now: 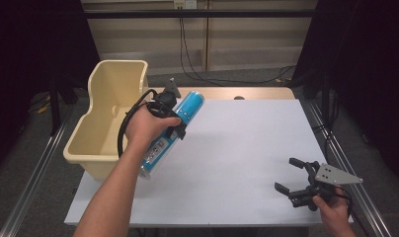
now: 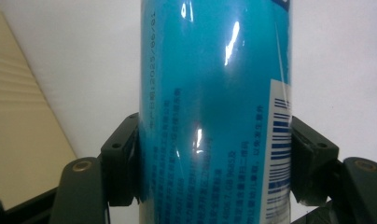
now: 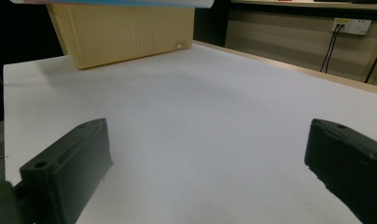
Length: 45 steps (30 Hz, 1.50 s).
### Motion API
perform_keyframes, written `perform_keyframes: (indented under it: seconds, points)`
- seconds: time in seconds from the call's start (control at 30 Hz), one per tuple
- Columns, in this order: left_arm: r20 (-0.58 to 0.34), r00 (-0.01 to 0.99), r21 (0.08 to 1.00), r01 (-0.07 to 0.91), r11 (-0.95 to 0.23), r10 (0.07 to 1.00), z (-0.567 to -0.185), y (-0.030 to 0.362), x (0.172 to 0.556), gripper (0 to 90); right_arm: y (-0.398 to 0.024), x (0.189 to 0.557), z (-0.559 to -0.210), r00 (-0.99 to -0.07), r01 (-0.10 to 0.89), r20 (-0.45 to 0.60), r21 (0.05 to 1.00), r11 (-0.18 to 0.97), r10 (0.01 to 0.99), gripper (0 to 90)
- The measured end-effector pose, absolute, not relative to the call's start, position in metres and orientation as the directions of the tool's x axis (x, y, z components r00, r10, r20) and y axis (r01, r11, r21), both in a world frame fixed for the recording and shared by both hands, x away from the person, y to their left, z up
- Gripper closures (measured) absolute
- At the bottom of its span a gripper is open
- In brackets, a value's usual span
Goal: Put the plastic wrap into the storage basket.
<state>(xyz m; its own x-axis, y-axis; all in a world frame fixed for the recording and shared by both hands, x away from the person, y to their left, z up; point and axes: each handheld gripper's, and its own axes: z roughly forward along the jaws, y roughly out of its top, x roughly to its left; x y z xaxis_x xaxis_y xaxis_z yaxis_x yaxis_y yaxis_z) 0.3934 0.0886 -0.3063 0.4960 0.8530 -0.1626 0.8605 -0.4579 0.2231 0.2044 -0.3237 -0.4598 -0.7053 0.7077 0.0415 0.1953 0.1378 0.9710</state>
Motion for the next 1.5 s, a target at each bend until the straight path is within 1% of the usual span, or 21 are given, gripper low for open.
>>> perform_keyframes:
  seconds: [0.27, 0.4, 0.67, 0.93, 1.5]
  points:
    - [-0.166, 0.485, 0.239, 0.865, -0.442, 0.859, -0.296, 0.098, 0.392, 32.1, -0.324, 0.204, -0.460, -0.700, 0.198, 0.037, 0.970, 0.143, 0.714, 0.0]
    - [-0.184, 0.463, 0.248, 0.876, -0.415, 0.867, -0.287, 0.106, 0.391, 32.1, -0.325, 0.204, -0.460, -0.700, 0.198, 0.038, 0.970, 0.142, 0.713, 0.0]
    - [-0.168, 0.451, 0.244, 0.881, -0.406, 0.877, -0.273, 0.116, 0.388, 32.1, -0.325, 0.204, -0.460, -0.701, 0.196, 0.037, 0.970, 0.143, 0.712, 0.0]
    - [-0.187, 0.420, 0.250, 0.895, -0.370, 0.888, -0.268, 0.129, 0.386, 32.1, -0.325, 0.204, -0.460, -0.701, 0.194, 0.034, 0.970, 0.145, 0.713, 0.0]
    - [-0.213, 0.389, 0.256, 0.908, -0.333, 0.896, -0.254, 0.148, 0.383, 32.1, -0.324, 0.204, -0.460, -0.703, 0.193, 0.030, 0.970, 0.150, 0.710, 0.0]
